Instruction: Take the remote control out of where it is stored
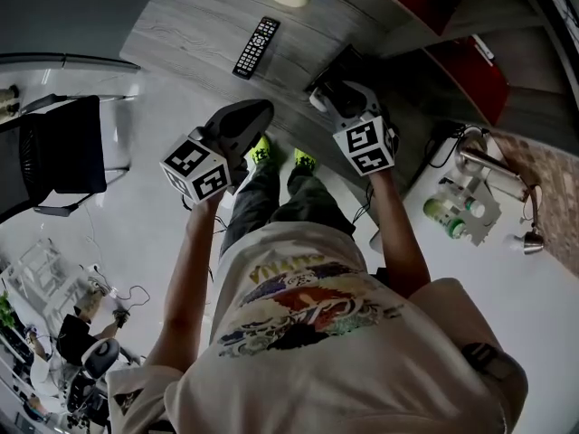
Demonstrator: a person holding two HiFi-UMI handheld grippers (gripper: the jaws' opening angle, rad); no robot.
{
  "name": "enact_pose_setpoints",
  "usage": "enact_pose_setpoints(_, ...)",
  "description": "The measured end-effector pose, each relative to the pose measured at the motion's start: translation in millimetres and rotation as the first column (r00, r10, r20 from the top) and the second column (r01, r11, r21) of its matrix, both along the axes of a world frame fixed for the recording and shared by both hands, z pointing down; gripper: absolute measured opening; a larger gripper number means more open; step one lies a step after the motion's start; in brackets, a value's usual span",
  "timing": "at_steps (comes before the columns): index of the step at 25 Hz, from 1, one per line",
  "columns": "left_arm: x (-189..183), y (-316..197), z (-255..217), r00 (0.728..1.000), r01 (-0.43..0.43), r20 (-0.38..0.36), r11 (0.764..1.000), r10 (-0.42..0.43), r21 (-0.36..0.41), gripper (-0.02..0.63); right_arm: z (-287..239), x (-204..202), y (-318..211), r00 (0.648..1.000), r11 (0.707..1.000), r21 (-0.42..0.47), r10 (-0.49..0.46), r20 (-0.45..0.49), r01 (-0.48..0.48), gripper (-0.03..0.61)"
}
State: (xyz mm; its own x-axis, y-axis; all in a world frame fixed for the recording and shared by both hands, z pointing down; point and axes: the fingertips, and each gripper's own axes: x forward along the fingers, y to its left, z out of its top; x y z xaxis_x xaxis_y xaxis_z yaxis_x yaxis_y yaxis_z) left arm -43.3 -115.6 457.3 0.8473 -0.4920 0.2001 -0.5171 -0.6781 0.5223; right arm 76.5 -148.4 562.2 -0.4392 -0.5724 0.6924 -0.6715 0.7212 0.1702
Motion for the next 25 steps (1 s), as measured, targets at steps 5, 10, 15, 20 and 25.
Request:
enact_pose_setpoints(5,-2,-1,6,1.000,0.019,0.000,1.000,-0.019,-0.014,0.006,14,1,-7,1.000,1.000,-0.014,-0.005,0.000,0.005,0.135)
enact_pose_setpoints(10,-6,-2,9,0.999,0.042,0.000,0.999,-0.042,-0.022,0.006,22,-1,-14,1.000,1.000,-0.023,-0.017,0.004,0.017,0.133)
enact_pose_setpoints(15,-6,-3,12,0.999,0.045,0.003,0.999,-0.045,-0.031,0.006,24,-2,-21,1.000,1.000,-0.010,-0.025,-0.003,0.025,0.132)
enact_pose_setpoints(20,-1,-6,9,0.999,0.043,0.000,0.999,-0.044,-0.028,0.006,24,0,-22,0.997,0.998,0.023,-0.054,-0.047,0.055,0.107)
enact_pose_setpoints(25,2,-8,4,0.999,0.038,0.000,0.999,-0.038,-0.019,0.006,20,2,-22,0.997,0.998,0.033,-0.049,-0.061,0.051,0.098)
